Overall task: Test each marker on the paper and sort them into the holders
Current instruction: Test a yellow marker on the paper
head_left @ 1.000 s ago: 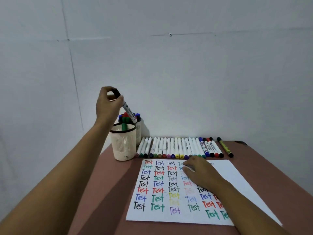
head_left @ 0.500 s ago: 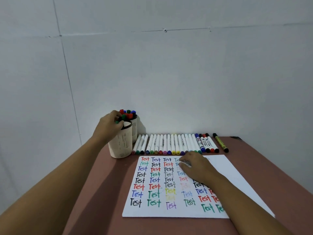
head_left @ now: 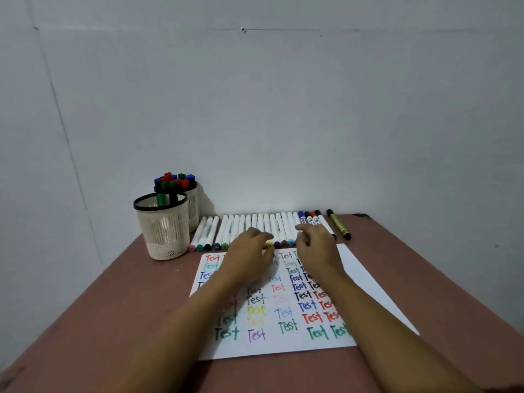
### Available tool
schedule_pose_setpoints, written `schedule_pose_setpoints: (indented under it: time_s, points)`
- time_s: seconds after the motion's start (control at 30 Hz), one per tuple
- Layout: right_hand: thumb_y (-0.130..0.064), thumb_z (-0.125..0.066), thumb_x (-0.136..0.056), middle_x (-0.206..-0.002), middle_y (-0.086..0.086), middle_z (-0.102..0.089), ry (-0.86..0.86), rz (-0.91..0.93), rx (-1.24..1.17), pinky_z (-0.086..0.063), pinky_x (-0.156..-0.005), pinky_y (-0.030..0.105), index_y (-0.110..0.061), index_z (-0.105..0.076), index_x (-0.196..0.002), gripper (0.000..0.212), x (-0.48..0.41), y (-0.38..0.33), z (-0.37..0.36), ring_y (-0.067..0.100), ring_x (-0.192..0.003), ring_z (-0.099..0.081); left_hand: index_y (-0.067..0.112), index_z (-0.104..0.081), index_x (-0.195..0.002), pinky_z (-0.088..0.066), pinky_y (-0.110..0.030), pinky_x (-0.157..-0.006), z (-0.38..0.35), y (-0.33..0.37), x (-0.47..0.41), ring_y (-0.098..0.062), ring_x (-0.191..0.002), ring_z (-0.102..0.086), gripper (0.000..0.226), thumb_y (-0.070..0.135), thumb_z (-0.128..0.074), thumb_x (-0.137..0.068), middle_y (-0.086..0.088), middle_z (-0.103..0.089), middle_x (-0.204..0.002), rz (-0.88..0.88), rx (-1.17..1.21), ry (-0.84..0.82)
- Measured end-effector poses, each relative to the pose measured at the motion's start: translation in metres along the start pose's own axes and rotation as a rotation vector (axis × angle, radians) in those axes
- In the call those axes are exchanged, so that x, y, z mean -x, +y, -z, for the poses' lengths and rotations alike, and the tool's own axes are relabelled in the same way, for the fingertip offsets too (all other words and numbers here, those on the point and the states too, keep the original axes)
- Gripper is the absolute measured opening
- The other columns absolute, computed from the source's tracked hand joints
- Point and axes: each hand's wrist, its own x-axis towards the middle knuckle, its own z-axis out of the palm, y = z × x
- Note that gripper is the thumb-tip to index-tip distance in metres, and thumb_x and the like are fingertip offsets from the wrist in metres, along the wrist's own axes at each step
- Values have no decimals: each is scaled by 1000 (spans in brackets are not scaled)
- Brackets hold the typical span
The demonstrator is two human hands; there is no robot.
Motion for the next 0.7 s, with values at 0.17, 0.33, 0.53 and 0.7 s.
schedule_pose_setpoints:
  time_s: [0.17, 0.33, 0.53, 0.7]
  points:
    - [-13, -46, -95, -121, 11, -59, 211, -198, -51, -45, -79, 28, -7, -63, -119, 30, -15, 11, 15, 24, -106, -58, 16, -53, -129, -40, -33, -99, -12, -2, 6, -26, -117, -48, 38, 32, -39, -97, -11, -49, -131, 28, -14, -175]
    - [-11, -43, -92, -108, 13, -63, 197, -307, 161, -52, -80, 41, -4, -65, -103, 26, -43, 36, 24, 29, -93, -59, 19, -51, -132, -38, -31, -101, -14, -2, 4, -23, -121, -45, 40, 34, -37, -98, -7, -47, -135, 14, -28, -164]
    - [-14, -49, -93, -118, 18, -58, 91, -510, 430, -50, -89, 42, 0, -59, -115, 28, -63, 62, 34, 35, -108, -55, 20, -51, -131, -38, -30, -99, -18, 1, 2, -22, -120, -45, 38, 34, -37, -98, -6, -47, -136, 4, -14, -147]
    - [-8, -50, -93, -125, 17, -53, 96, -547, 524, -46, -94, 42, -1, -57, -118, 27, -65, 67, 28, 33, -115, -49, 20, -52, -131, -37, -31, -101, -21, 1, 0, -22, -120, -45, 38, 33, -38, -98, -5, -46, -136, 9, 1, -149]
